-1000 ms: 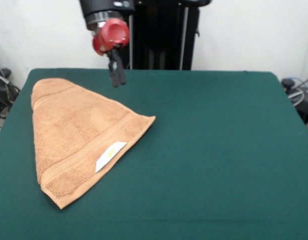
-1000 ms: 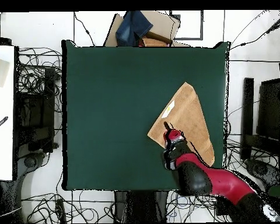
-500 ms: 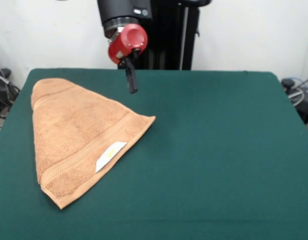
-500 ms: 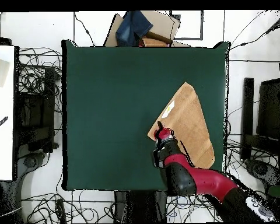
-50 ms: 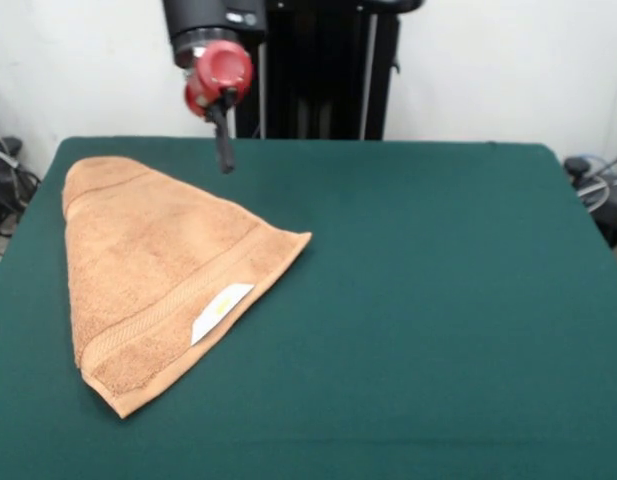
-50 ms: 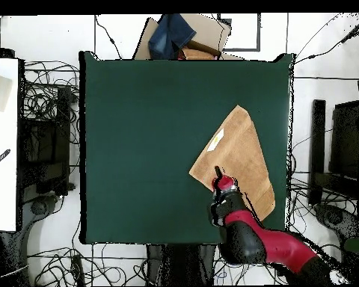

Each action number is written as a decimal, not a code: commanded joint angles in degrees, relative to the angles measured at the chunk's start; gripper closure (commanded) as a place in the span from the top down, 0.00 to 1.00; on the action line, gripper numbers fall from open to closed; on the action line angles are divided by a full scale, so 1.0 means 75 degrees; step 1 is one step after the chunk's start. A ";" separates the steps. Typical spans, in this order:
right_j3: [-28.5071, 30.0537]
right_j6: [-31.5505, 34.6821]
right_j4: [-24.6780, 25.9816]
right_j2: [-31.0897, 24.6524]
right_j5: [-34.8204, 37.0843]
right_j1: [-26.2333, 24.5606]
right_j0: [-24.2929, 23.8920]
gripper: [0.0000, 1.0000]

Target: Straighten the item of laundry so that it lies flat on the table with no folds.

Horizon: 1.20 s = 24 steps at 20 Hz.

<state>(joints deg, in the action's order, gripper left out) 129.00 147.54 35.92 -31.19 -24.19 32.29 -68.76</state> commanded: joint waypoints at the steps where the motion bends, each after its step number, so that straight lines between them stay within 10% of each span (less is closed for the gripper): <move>1: 0.0681 0.0506 0.0863 -0.0901 0.1270 -0.0682 -0.1174 0.00; 8: 0.0748 0.0316 0.1960 -0.0680 0.1401 -0.2090 -0.2146 0.00; 24: -0.1269 0.0729 0.4672 0.1677 0.0143 -0.5101 -0.2092 0.00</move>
<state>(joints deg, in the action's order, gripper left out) 130.65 147.54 63.87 -23.72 -22.06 3.48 -85.14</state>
